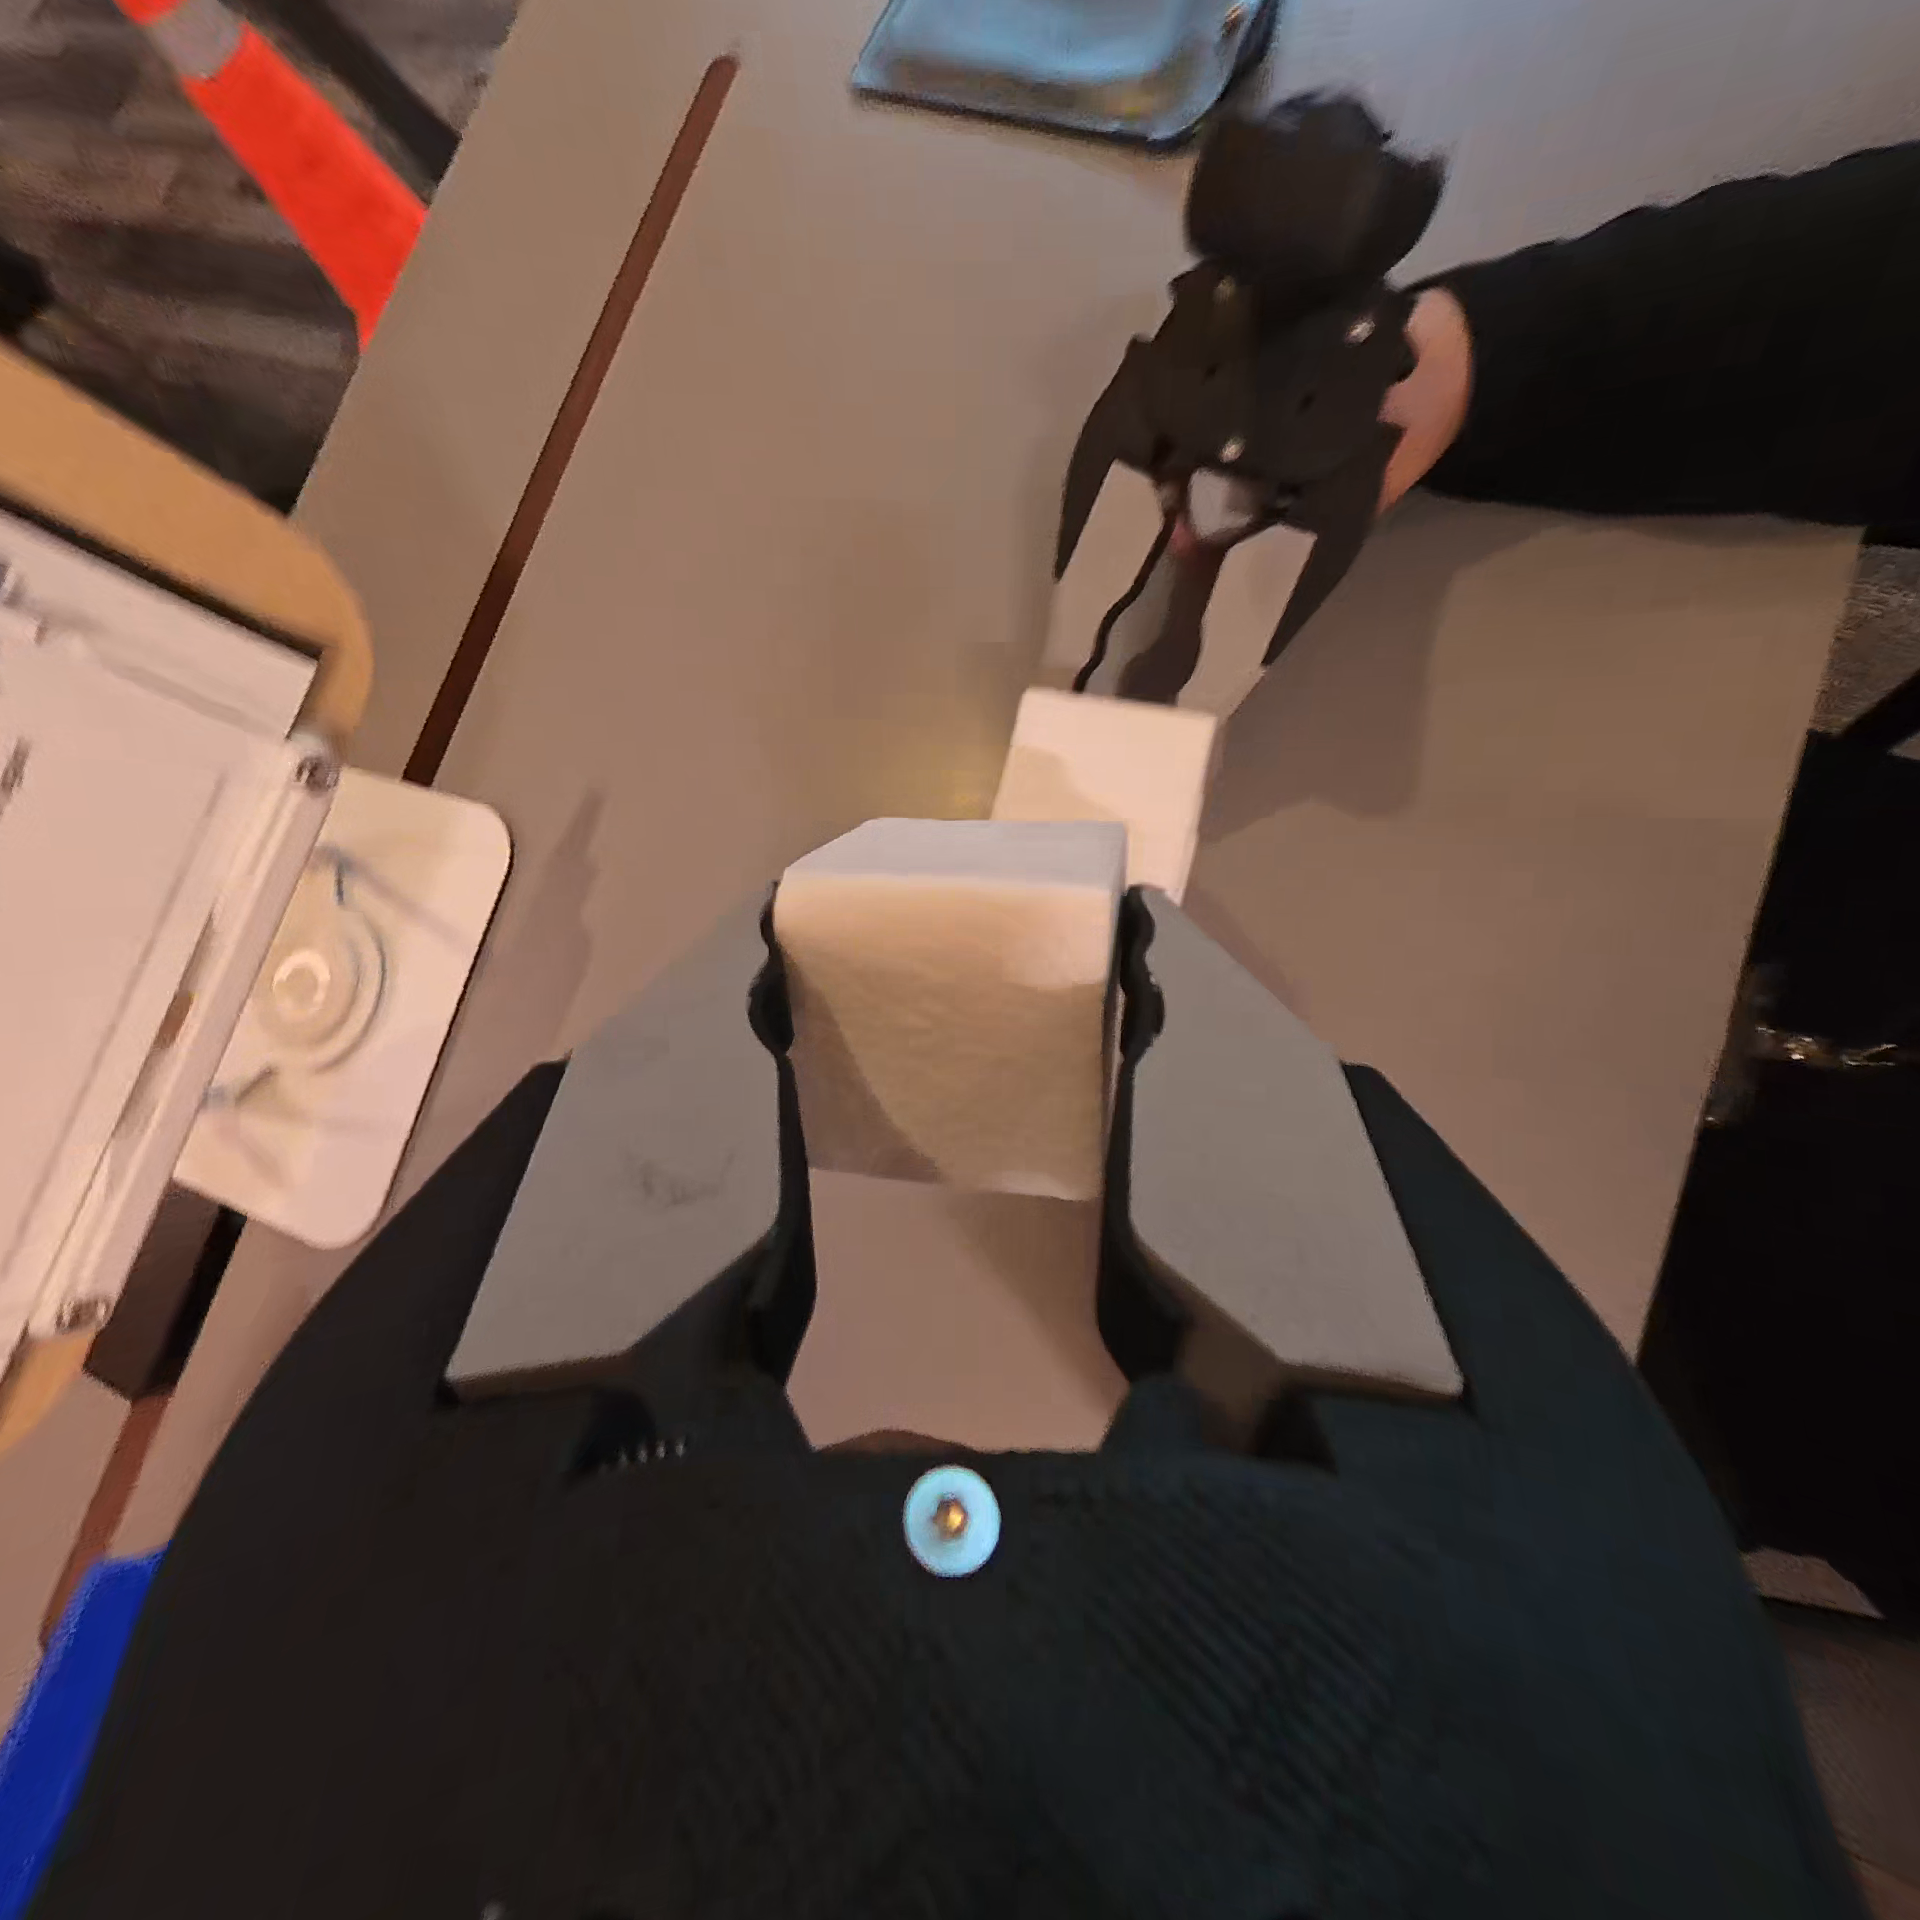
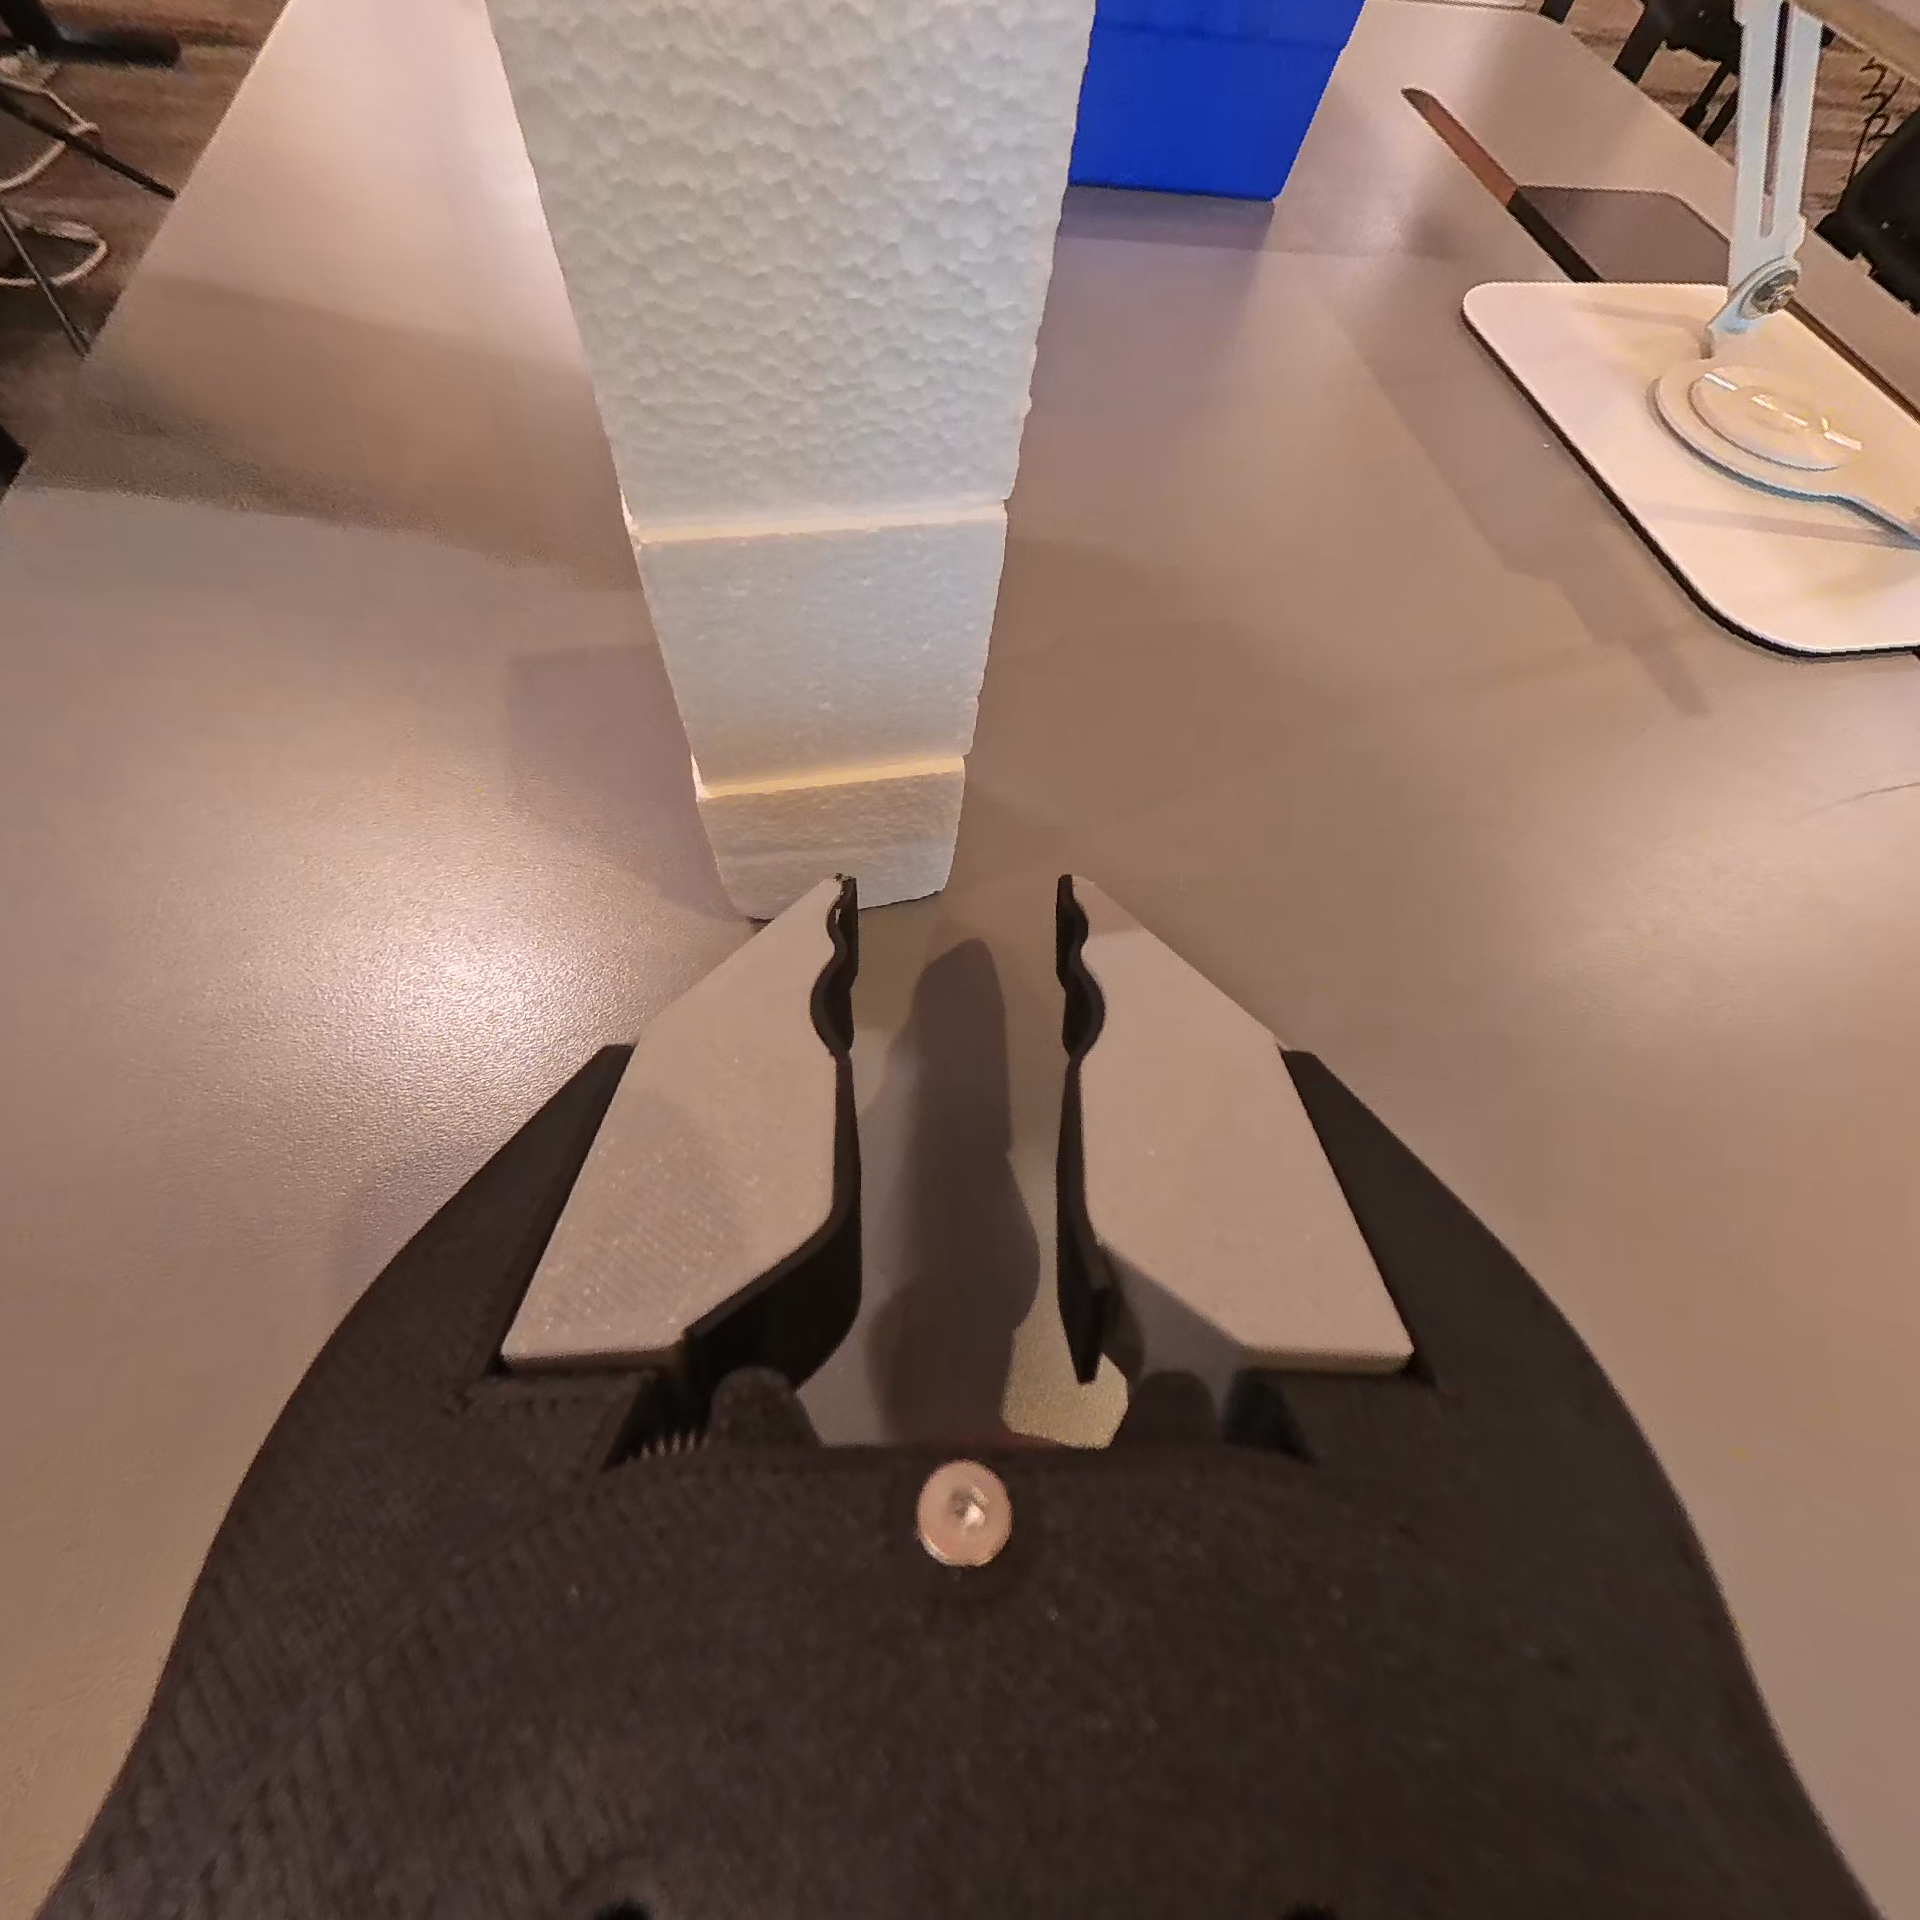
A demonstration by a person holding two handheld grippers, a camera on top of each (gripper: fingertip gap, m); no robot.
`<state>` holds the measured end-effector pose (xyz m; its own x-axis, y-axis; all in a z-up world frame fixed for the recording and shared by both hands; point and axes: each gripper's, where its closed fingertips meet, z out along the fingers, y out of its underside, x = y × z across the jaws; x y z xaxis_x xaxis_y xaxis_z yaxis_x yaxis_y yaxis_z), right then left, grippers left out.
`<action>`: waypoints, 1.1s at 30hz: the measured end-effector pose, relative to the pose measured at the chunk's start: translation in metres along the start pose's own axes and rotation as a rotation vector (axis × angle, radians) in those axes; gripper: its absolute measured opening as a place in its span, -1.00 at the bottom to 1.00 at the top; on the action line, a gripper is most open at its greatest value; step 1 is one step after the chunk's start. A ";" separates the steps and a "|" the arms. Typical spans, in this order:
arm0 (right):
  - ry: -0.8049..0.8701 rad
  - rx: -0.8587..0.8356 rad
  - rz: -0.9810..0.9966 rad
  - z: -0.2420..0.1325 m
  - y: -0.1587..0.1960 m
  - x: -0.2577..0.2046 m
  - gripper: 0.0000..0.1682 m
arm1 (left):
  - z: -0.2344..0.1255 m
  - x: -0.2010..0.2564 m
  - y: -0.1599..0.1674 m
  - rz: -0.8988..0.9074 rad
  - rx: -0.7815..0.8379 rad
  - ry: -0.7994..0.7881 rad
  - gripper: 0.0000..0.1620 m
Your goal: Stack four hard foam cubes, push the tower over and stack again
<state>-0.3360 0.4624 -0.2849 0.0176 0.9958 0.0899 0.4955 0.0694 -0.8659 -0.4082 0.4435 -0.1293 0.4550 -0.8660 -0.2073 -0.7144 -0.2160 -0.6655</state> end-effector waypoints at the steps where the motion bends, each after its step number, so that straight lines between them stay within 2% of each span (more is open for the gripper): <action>1: -0.001 0.001 0.000 0.000 0.000 0.000 -0.58 | 0.003 0.005 -0.009 0.019 -0.003 0.019 -0.23; 6: -0.005 0.000 -0.001 0.000 0.000 -0.001 -0.58 | 0.026 0.018 -0.029 0.085 -0.066 0.070 -0.23; 15: -0.014 -0.005 -0.003 0.000 0.001 -0.002 -0.58 | 0.050 0.026 -0.025 0.129 -0.161 0.084 -0.23; 33: -0.014 -0.005 -0.004 0.000 0.001 -0.002 -0.58 | 0.052 0.029 -0.018 0.173 -0.241 0.089 -0.23</action>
<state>-0.3358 0.4602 -0.2858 0.0035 0.9963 0.0860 0.4994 0.0728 -0.8633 -0.3548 0.4459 -0.1600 0.2753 -0.9330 -0.2320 -0.8875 -0.1538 -0.4344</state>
